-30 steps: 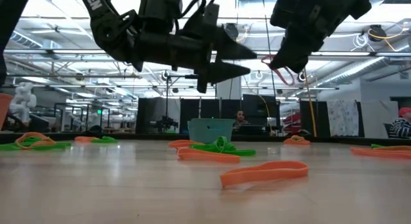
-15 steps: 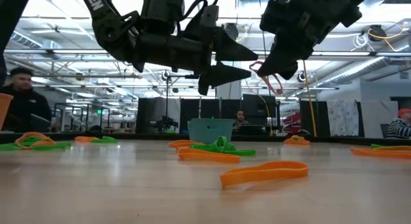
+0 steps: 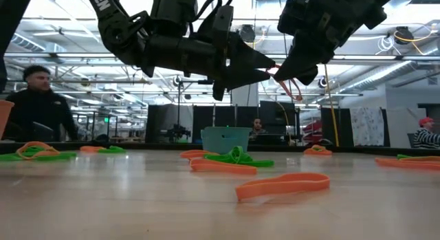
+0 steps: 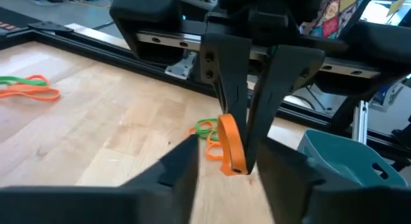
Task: Sort rubber bands into baskets
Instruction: Put the orange rubber band into the orange bin
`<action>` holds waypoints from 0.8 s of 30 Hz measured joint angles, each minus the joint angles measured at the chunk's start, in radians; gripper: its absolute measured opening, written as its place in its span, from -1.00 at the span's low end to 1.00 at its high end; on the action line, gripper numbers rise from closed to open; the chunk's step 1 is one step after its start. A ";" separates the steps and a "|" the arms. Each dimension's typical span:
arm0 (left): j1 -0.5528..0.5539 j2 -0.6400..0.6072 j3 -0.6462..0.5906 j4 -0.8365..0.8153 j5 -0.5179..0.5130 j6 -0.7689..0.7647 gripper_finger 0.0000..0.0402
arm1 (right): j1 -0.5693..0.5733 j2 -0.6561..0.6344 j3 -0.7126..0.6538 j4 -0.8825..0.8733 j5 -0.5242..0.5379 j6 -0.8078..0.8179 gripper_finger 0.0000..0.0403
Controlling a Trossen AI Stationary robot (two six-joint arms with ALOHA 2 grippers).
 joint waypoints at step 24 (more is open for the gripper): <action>0.000 -0.001 0.000 0.000 0.000 0.061 -0.99 | -0.001 -0.080 0.000 -0.045 -0.005 0.034 -0.50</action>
